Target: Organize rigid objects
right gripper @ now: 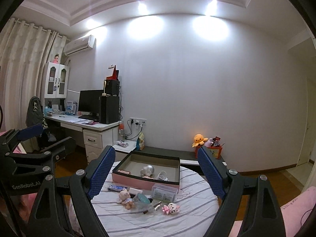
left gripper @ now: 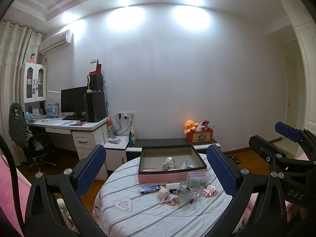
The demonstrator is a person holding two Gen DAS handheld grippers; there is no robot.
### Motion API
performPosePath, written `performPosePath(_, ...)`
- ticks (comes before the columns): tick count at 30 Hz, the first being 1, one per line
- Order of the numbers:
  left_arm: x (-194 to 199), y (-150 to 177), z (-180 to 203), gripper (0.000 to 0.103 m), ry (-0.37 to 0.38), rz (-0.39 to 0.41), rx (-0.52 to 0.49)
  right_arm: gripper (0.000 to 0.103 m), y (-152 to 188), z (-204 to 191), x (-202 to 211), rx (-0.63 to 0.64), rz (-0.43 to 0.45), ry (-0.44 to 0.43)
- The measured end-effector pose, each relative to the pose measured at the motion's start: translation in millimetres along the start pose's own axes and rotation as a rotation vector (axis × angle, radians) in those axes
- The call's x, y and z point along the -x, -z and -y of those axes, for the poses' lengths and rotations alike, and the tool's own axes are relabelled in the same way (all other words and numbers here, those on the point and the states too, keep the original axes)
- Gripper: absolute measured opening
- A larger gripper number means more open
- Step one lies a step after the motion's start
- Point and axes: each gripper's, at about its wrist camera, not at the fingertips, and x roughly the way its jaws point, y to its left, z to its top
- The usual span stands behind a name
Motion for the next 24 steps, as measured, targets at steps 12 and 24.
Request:
performPosePath(12,3.4,-3.2,3.0,0.103,-0.014,0.017,-0.003,0.087,3.0,3.9,1.3,-0.01,0.004,-0.002)
performPosePath(24,5.8,-5.4,5.4,0.103,-0.029,0.046,-0.008,0.087,2.0,1.6,6.1,-0.014,0.015,0.0)
